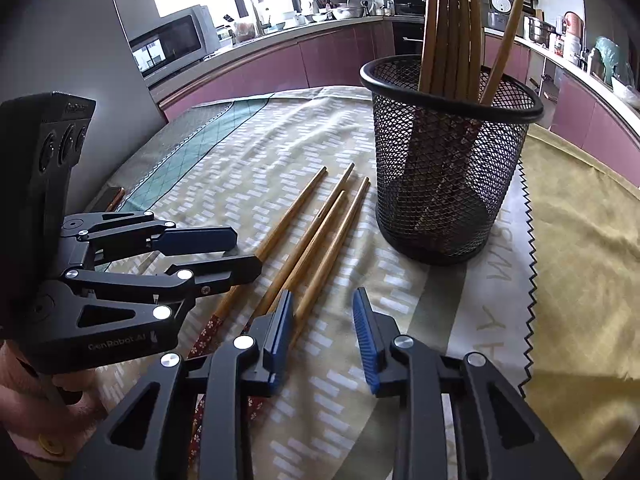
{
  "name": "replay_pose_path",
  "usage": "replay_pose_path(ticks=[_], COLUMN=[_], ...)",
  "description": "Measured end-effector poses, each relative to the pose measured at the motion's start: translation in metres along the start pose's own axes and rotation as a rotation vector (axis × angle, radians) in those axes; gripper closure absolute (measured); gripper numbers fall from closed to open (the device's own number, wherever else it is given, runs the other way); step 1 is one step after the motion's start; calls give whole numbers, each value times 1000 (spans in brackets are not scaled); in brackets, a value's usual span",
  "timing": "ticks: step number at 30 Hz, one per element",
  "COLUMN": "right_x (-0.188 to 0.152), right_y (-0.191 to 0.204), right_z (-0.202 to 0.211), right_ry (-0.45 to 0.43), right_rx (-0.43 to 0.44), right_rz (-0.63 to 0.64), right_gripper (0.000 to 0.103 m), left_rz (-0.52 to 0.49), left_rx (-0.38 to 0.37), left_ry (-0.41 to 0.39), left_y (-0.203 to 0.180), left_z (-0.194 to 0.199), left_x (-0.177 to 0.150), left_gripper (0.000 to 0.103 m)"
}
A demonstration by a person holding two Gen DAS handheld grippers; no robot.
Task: Organize utensils
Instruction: 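Move both open tools down to the remaining chopsticks on the cloth, then close the right tool on a chopstick while the left tool grasps one too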
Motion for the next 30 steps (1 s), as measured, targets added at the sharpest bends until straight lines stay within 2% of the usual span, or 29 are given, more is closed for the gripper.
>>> replay_pose_path(ticks=[13,19,23,30], right_x=[10,11,9,6], right_y=[8,1,-6,-12], right_z=[-14,-16,-13,-1], right_ry=[-4,-25,-33,-57], right_rx=[-64,-52,-30,3], right_rz=[28,-38,-84,-112], right_gripper=[87,96,98,98], left_rz=[-6,31,53,72], left_rx=[-1,10,1,-10], left_ry=[10,9,11,-6], left_y=[1,6,7,5], left_z=[-13,-18,-20,-9], left_x=[12,17,18,16], left_gripper=[71,80,92,95])
Point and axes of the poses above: each gripper's, at about its wrist camera, not at the fingertips, and z roughly against the way its jaws point, y to its left, x to its top, the point moved 2 cm from there along -z, roughly the way its jaws point, and after that the axes turned 7 degrees about -y, right-handed, at the moved point
